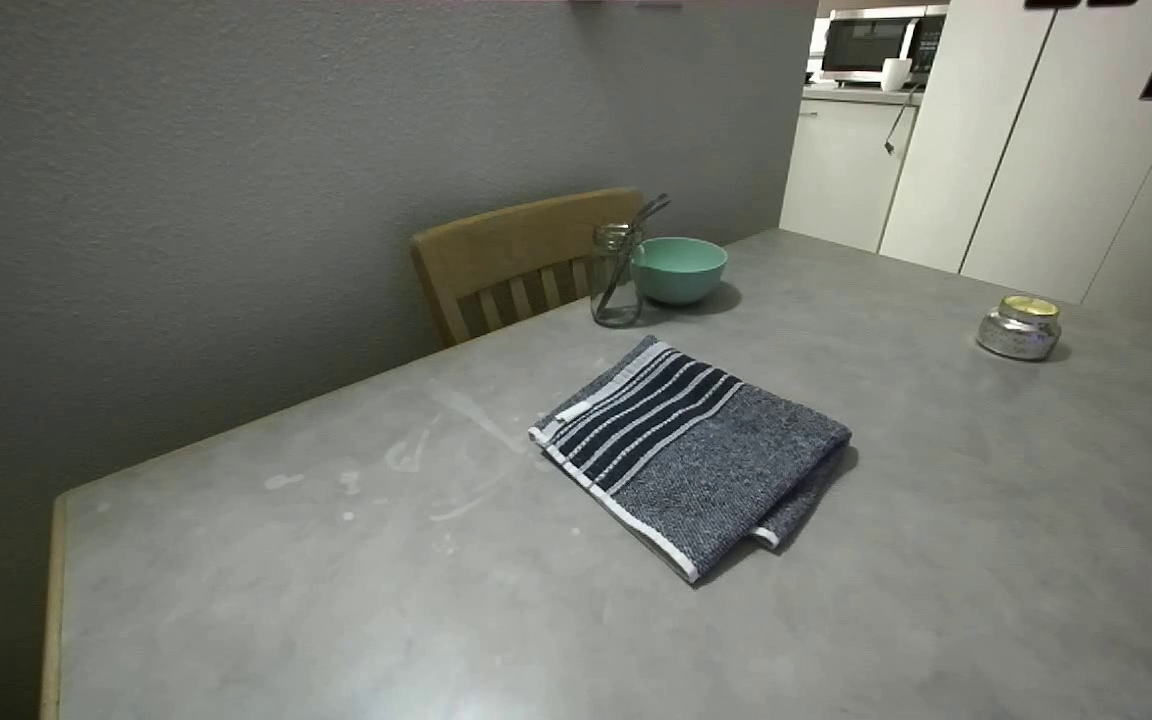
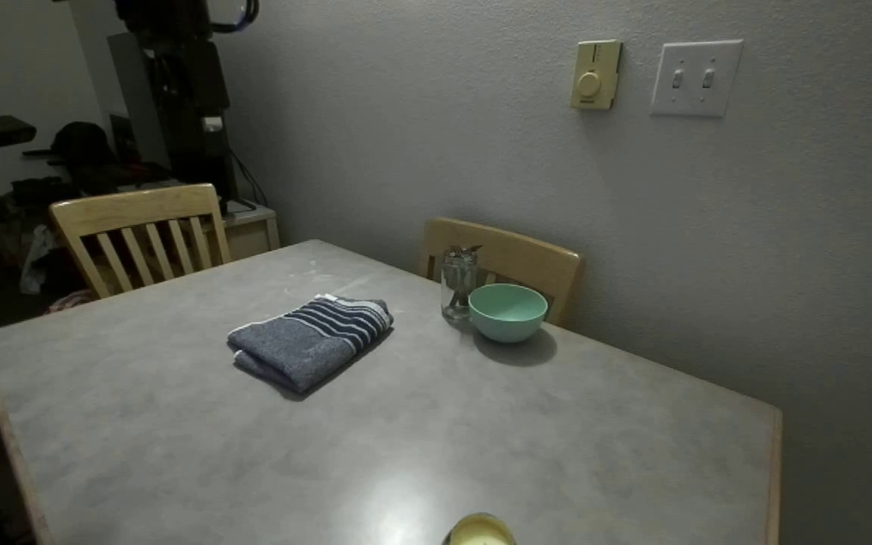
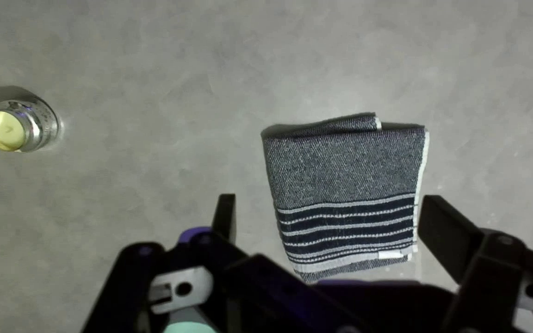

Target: Unfold the towel

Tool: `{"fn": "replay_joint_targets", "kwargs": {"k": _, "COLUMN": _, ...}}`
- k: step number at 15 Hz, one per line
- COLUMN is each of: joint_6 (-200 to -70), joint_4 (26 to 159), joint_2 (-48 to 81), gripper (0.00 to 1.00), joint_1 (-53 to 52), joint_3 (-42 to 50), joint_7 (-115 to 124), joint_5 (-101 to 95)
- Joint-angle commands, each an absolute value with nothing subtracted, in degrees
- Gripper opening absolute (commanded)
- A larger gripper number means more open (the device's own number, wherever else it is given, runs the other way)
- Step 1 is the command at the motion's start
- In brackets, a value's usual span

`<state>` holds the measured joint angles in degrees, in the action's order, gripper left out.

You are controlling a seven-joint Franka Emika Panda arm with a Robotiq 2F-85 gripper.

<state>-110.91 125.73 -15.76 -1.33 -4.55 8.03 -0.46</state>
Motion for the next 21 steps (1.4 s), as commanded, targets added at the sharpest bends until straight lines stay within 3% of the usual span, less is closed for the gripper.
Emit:
{"fn": "replay_joint_targets", "kwargs": {"k": 1, "joint_6": -107.4, "joint_4": 118.9, "joint_2": -3.9, "gripper": 1.00, "joint_1": -2.8, "joint_3": -4.7, "joint_7": 3.3, "joint_5": -0.4}}
{"fn": "replay_joint_targets", "kwargs": {"k": 9, "joint_6": -108.1, "joint_4": 116.9, "joint_2": 1.6, "gripper": 1.00, "joint_1": -3.8, "joint_3": -4.5, "joint_7": 0.7, "joint_5": -0.4}}
{"fn": "replay_joint_targets", "kwargs": {"k": 19, "joint_6": -98.8, "joint_4": 96.8, "joint_2": 23.2, "gripper": 1.00, "joint_1": -11.5, "joint_3": -7.8, "joint_7": 6.9, "joint_5": -10.3}}
{"fn": "replay_joint_targets", "kwargs": {"k": 20, "joint_6": -102.8, "joint_4": 103.0, "joint_2": 18.3, "gripper": 1.00, "joint_1": -10.9, "joint_3": -7.3, "joint_7": 8.1, "joint_5": -8.8}}
{"fn": "replay_joint_targets", "kwargs": {"k": 21, "joint_6": -101.8, "joint_4": 100.8, "joint_2": 20.5, "gripper": 1.00, "joint_1": -11.7, "joint_3": -7.3, "joint_7": 8.1, "joint_5": -9.2}}
